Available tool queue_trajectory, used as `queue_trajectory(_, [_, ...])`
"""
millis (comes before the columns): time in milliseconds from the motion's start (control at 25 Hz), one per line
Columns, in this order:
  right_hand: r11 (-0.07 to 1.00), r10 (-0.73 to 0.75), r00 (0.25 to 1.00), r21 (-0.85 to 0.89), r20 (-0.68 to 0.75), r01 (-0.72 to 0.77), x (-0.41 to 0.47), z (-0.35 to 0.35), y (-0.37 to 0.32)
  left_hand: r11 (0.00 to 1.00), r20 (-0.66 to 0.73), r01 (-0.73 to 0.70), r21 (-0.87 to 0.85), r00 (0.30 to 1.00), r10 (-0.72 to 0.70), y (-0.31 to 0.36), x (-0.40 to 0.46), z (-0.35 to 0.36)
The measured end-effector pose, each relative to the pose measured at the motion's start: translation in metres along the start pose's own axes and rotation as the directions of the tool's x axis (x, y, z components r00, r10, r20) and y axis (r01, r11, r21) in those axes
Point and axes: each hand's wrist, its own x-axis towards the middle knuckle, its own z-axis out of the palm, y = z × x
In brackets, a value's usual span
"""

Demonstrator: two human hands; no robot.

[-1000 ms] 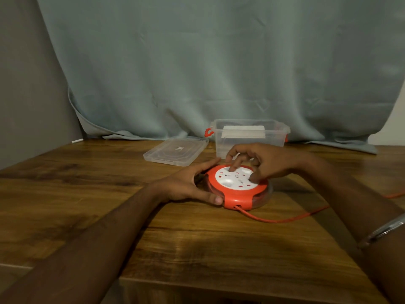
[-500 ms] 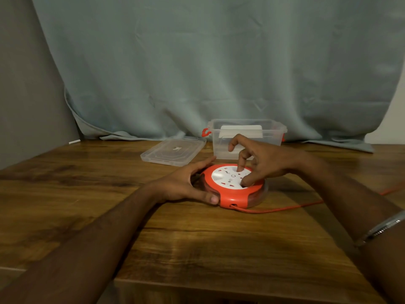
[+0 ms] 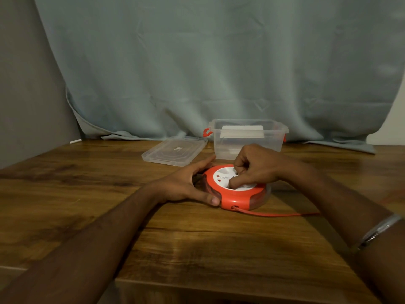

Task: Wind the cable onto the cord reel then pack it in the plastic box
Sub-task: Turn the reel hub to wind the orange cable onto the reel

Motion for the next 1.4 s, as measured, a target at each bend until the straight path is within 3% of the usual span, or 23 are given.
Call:
queue_trajectory(280, [0.998,-0.053,0.993,-0.05,-0.107,0.048,0.005,0.009,-0.005,1.0,-0.006,-0.001,-0.01,1.0,0.001,-0.001,0.002,0.001])
queue_trajectory(440, [0.99,-0.093,0.99,0.096,-0.103,0.103,0.002,0.0,-0.002,1.0,-0.014,0.0,-0.022,1.0,0.0,-0.001,0.001,0.001])
queue_trajectory(720, [0.989,-0.065,0.989,0.139,0.132,0.047,-0.004,-0.02,0.013,1.0,0.005,0.017,-0.025,1.0,-0.017,0.0,0.001,0.0])
queue_trajectory(920, [0.982,-0.033,0.99,0.19,0.136,0.007,-0.005,-0.02,0.022,1.0,0.009,0.018,-0.012,1.0,-0.018,0.005,0.0,0.0])
queue_trajectory(1400, [0.999,-0.037,0.999,0.014,0.015,0.037,-0.002,-0.007,0.006,1.0,0.001,0.015,-0.001,1.0,-0.015,0.003,0.0,0.0])
